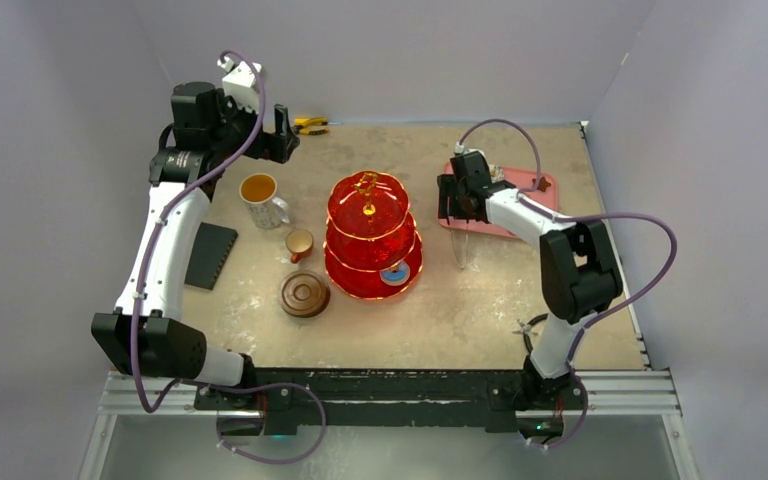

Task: Serve the afternoon tea
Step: Place the clamp on the tray, then adjust the clamp on the tray.

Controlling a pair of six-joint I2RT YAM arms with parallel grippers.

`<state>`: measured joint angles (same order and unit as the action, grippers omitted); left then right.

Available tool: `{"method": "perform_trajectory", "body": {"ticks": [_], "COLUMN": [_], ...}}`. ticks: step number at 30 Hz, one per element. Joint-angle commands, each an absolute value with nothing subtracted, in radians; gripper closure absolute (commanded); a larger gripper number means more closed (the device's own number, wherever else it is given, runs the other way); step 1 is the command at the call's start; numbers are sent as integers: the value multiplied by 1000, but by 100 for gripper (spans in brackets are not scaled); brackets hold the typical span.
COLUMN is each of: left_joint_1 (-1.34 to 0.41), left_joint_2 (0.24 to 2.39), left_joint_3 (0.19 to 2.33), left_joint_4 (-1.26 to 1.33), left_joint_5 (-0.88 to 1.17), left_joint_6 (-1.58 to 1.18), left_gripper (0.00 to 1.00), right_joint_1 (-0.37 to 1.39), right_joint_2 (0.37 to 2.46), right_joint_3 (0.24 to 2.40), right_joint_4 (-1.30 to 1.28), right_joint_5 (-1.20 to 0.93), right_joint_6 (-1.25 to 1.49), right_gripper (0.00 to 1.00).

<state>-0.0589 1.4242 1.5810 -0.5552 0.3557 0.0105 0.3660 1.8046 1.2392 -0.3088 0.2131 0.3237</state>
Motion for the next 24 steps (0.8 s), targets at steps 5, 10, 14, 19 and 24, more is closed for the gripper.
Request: {"method": "perform_trajectory", "body": {"ticks": [5, 10, 14, 19, 24], "left_joint_1": [-46, -46, -44, -44, -44], "left_joint_2": [1396, 1396, 1397, 1406, 1407], "left_joint_3": [1621, 1622, 1619, 1621, 1626], "left_joint_4": [-529, -531, -531, -528, -526], "left_joint_5": [381, 381, 380, 387, 388], "left_joint_6": [-8, -9, -6, -18, -24], "left_gripper": [2, 2, 2, 2, 2], "right_joint_1": [339, 327, 327, 328, 327], "right_joint_2": [1801, 1813, 1765, 1685, 1689], "right_joint_3": [1195, 1180, 1130, 1074, 1056], "right_joint_4": [-236, -208, -165, -100, -58], "right_joint_5": [224, 227, 245, 260, 244], "right_joint_6": [325, 332, 348, 352, 348], "right_gripper": [23, 22, 22, 25, 35]}}
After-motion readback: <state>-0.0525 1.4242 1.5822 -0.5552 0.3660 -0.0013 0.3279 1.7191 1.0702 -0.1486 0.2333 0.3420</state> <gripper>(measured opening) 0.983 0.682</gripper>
